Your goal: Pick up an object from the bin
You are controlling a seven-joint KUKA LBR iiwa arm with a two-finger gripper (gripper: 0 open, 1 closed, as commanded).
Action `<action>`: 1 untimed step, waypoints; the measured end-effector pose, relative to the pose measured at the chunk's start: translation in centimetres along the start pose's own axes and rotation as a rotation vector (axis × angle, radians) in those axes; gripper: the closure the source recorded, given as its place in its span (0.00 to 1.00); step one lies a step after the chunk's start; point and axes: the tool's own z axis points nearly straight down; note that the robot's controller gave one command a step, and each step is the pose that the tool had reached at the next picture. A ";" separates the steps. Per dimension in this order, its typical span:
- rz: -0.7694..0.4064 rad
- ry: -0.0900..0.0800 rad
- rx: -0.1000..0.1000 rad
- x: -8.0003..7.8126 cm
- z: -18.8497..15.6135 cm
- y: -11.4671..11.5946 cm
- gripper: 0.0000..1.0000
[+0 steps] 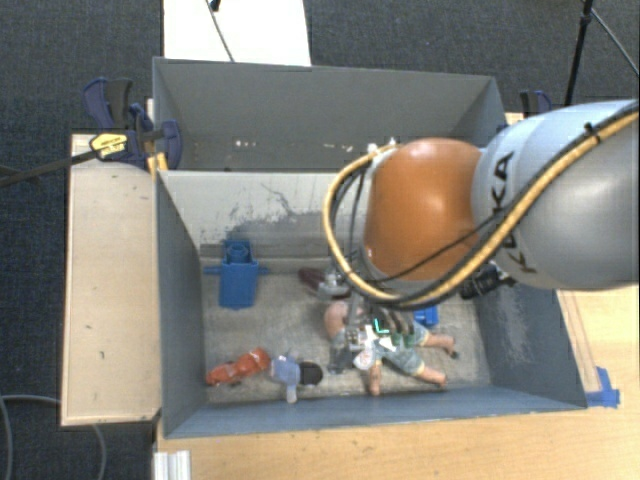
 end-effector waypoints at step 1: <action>0.004 -0.008 -0.001 -0.2 -0.3 -0.1 0.00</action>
Offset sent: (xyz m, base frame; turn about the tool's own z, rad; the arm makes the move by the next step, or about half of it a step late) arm 0.0088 -0.0029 -0.1114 -0.0314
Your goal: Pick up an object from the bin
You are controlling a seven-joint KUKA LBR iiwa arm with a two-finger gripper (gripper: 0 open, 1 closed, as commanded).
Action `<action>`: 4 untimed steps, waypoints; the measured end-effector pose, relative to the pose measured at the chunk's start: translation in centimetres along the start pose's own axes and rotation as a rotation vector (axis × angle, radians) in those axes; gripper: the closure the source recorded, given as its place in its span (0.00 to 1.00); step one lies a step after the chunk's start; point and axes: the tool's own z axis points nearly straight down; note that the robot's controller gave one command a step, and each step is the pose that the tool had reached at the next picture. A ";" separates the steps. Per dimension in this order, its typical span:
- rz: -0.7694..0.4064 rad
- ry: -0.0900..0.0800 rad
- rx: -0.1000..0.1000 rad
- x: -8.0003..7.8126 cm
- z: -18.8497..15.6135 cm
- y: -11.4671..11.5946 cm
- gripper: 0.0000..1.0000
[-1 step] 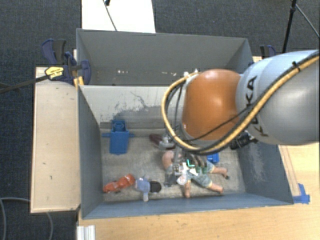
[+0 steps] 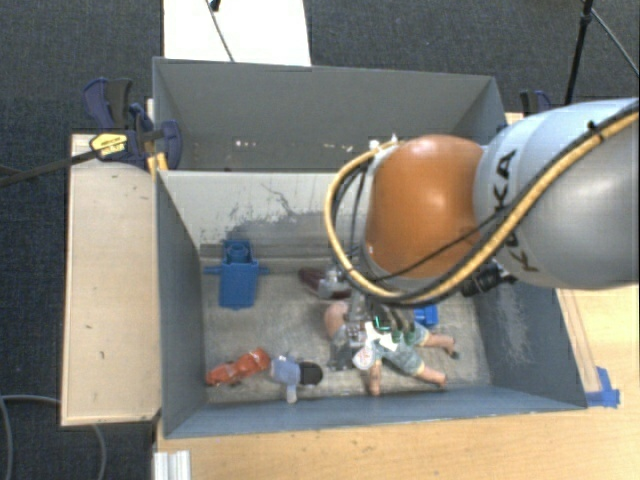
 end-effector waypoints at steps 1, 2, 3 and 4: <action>-0.017 -0.007 -0.002 -0.5 5.3 0.0 0.00; -0.003 0.000 0.000 -1.8 9.8 0.4 0.00; -0.412 -0.004 0.002 0.3 12.0 2.4 1.00; -0.411 -0.004 0.003 0.3 12.0 2.4 1.00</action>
Offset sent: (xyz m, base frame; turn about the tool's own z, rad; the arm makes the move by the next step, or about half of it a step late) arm 0.0203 0.0057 -0.1049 0.0022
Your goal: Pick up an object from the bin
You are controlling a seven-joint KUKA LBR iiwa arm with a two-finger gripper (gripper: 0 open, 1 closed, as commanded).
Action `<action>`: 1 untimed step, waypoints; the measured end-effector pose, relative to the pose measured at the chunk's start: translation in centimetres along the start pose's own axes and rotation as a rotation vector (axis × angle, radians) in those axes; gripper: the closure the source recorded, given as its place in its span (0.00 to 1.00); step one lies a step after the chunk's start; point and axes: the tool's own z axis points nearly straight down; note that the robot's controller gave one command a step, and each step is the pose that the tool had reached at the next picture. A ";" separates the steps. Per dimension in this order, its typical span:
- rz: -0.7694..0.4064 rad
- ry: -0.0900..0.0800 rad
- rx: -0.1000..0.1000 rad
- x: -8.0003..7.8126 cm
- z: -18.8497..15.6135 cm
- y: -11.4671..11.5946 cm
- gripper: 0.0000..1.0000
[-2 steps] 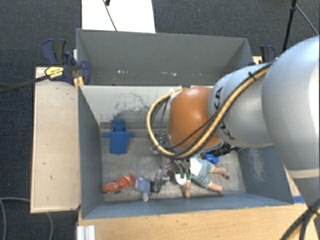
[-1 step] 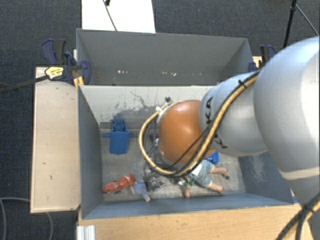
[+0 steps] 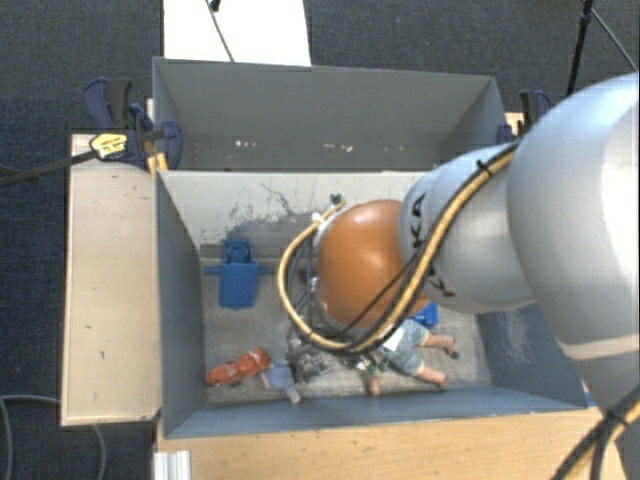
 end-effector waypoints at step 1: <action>0.019 0.011 -0.004 0.1 -4.0 -0.2 1.00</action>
Offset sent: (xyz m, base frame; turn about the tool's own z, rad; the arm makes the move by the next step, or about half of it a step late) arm -0.0030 -0.0168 0.0999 0.0546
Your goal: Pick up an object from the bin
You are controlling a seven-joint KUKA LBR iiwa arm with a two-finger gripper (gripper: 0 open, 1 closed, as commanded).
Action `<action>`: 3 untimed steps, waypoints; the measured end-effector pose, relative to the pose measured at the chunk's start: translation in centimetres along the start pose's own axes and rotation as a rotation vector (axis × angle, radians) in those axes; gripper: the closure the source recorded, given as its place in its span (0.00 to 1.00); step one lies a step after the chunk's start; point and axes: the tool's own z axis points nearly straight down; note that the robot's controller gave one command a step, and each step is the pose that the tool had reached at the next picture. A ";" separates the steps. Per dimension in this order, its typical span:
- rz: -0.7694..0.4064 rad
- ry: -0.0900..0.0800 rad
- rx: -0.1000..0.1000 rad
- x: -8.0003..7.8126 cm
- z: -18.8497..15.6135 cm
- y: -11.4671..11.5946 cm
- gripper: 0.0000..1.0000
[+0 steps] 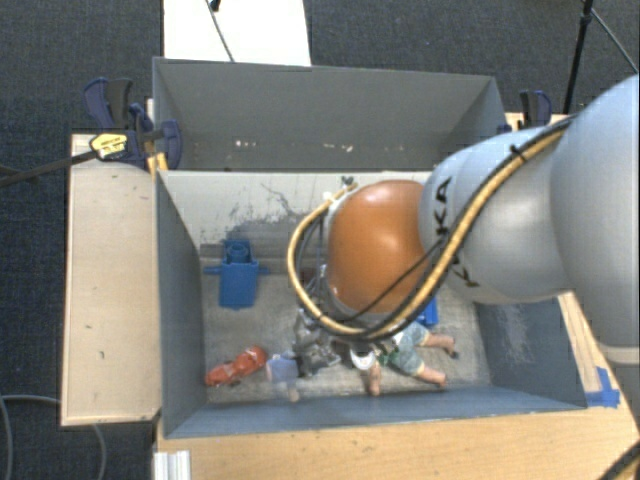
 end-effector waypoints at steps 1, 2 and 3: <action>0.037 -0.006 0.001 0.6 -5.6 -1.1 1.00; 0.030 -0.013 0.002 -0.8 -7.5 -1.3 1.00; 0.043 -0.010 0.001 0.6 -5.4 -0.8 1.00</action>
Offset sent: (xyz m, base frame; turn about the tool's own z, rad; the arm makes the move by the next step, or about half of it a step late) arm 0.0103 -0.0097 0.0730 0.0263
